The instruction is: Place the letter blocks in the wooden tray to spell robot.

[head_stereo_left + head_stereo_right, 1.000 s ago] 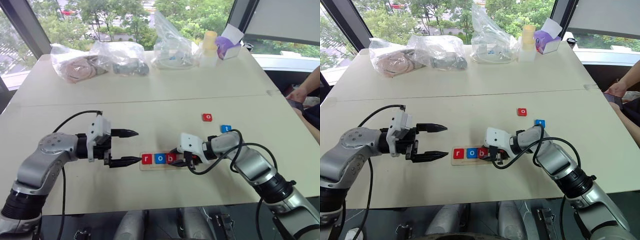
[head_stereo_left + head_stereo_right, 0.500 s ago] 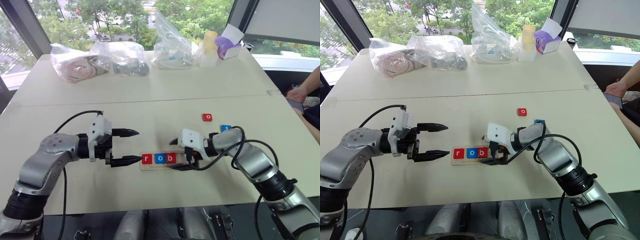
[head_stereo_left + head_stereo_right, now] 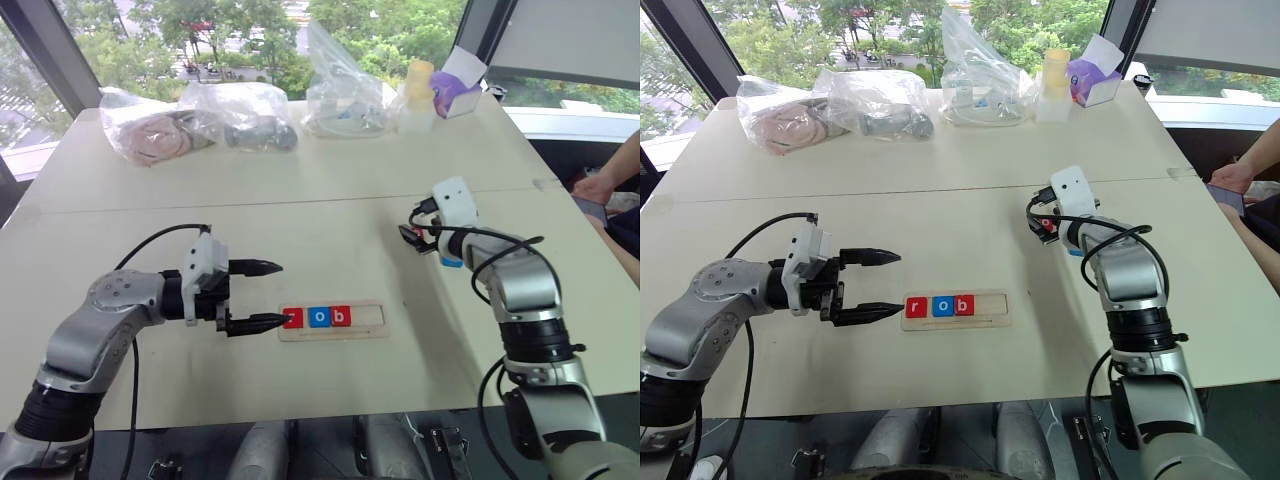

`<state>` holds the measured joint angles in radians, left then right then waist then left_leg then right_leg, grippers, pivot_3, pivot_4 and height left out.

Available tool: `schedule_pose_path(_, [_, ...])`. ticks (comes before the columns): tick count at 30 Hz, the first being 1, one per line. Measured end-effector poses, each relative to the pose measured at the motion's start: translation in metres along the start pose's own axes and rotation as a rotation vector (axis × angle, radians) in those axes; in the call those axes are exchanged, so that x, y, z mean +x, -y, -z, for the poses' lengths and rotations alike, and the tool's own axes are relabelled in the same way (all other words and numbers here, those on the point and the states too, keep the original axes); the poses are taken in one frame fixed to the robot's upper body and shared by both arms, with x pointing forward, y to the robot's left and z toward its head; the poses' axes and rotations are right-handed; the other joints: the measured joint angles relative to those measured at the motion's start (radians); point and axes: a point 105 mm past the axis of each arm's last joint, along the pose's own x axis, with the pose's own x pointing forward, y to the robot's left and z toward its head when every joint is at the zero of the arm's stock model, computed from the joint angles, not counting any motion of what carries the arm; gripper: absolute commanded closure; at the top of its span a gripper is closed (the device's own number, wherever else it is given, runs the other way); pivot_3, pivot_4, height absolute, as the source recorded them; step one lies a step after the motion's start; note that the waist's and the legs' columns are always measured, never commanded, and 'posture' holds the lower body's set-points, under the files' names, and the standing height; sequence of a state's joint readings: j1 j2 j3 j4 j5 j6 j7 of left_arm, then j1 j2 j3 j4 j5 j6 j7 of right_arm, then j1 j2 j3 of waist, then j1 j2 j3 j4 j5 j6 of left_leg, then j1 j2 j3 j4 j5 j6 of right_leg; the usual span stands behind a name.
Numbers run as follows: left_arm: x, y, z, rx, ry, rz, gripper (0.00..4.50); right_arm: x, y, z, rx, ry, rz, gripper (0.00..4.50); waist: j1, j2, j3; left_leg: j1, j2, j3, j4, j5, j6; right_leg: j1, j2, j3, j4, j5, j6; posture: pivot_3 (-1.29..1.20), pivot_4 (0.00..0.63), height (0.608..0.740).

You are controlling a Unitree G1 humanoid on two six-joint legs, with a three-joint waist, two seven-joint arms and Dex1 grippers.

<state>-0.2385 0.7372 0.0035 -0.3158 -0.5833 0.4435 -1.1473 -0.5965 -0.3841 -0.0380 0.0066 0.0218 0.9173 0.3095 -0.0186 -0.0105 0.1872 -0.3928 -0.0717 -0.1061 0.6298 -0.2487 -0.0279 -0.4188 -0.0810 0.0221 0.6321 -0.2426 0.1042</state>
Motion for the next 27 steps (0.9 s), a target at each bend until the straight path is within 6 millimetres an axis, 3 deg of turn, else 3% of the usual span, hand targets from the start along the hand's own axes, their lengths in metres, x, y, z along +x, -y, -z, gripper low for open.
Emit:
schedule_pose_path(11, [-0.001,0.002,0.002,-0.006,-0.007,0.010,0.00,0.008,-0.013,0.019,0.178,-0.095,0.067,0.09,0.000,0.000,0.000,0.000,0.000,0.000,0.001,0.000,0.000,0.000,0.001,0.000,0.000,0.000,0.000,0.00,0.150,0.740])
schedule_pose_path(14, [-0.001,0.002,0.002,-0.006,-0.007,0.009,0.00,0.009,-0.017,0.019,0.195,-0.096,0.056,0.97,0.000,0.000,0.000,0.001,0.000,0.000,0.001,0.000,0.000,0.001,0.001,0.000,0.000,0.000,0.000,0.00,0.150,0.740])
schedule_pose_path(18, [-0.001,0.002,0.002,-0.003,-0.007,0.007,0.00,0.010,-0.022,0.018,0.203,-0.101,0.046,3.08,-0.001,0.000,-0.001,0.001,0.000,0.000,0.001,0.000,0.000,0.001,0.002,0.000,0.001,0.000,0.000,0.00,0.150,0.740])
schedule_pose_path(19, [-0.001,0.001,0.002,-0.003,-0.008,0.006,0.00,0.010,-0.022,0.018,0.203,-0.102,0.047,3.37,-0.001,0.000,-0.001,0.001,0.000,0.000,0.001,0.000,0.000,0.001,0.002,0.000,0.001,0.000,0.000,0.00,0.150,0.740])
schedule_pose_path(23, [0.002,0.001,-0.001,0.006,-0.001,0.011,0.00,0.003,-0.022,0.018,0.201,-0.116,0.045,3.35,0.004,0.000,-0.001,0.001,0.000,0.000,0.001,0.000,0.000,0.001,0.002,0.000,0.001,0.000,0.000,0.00,0.150,0.740])
schedule_pose_path(27, [0.005,0.002,0.000,0.003,0.003,0.021,0.00,-0.024,-0.017,0.031,0.180,-0.163,0.045,3.35,0.006,0.000,-0.001,-0.001,0.000,0.000,0.001,0.000,0.001,0.000,0.001,-0.001,0.000,0.000,0.000,0.00,0.150,0.740])
